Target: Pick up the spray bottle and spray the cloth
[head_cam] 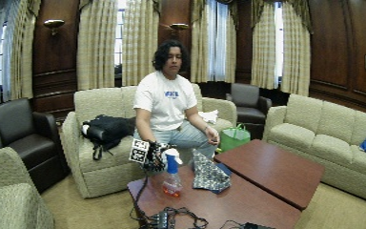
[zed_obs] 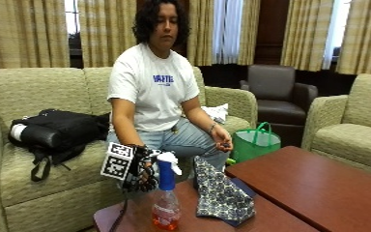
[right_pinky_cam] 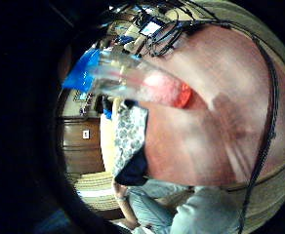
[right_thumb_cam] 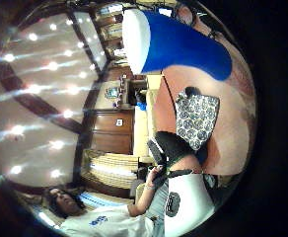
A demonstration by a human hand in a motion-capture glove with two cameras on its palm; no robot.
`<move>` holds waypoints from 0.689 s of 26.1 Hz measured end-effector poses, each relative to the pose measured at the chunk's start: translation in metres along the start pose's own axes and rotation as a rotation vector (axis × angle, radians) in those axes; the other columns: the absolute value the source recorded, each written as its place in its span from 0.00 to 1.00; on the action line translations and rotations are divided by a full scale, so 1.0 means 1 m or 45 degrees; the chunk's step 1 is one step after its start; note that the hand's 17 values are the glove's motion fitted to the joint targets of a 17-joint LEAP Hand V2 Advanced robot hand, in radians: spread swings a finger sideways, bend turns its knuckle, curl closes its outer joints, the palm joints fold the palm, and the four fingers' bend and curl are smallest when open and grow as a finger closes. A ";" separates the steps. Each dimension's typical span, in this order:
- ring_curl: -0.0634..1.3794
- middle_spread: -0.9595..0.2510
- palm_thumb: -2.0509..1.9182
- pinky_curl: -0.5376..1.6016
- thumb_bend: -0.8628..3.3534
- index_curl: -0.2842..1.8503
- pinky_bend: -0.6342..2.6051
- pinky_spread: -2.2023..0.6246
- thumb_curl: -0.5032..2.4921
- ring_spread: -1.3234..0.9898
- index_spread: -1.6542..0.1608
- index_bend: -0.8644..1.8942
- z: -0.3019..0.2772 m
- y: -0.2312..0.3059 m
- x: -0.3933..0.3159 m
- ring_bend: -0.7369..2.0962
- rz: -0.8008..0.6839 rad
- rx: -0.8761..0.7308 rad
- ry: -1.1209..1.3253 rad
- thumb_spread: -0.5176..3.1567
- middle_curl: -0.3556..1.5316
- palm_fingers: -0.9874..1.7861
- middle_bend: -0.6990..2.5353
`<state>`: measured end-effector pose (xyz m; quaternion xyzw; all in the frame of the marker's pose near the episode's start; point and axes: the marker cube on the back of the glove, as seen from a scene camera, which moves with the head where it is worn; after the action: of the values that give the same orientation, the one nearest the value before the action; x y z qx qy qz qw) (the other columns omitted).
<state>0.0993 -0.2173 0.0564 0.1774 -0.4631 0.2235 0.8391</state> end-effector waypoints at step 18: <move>0.26 0.62 0.70 0.41 0.20 0.21 0.30 0.78 0.29 0.46 0.69 0.35 0.050 -0.090 0.005 0.44 -0.042 -0.020 -0.053 0.36 0.37 0.51 0.31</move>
<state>0.1155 -0.3171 0.0781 0.1829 -0.4793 0.2020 0.8343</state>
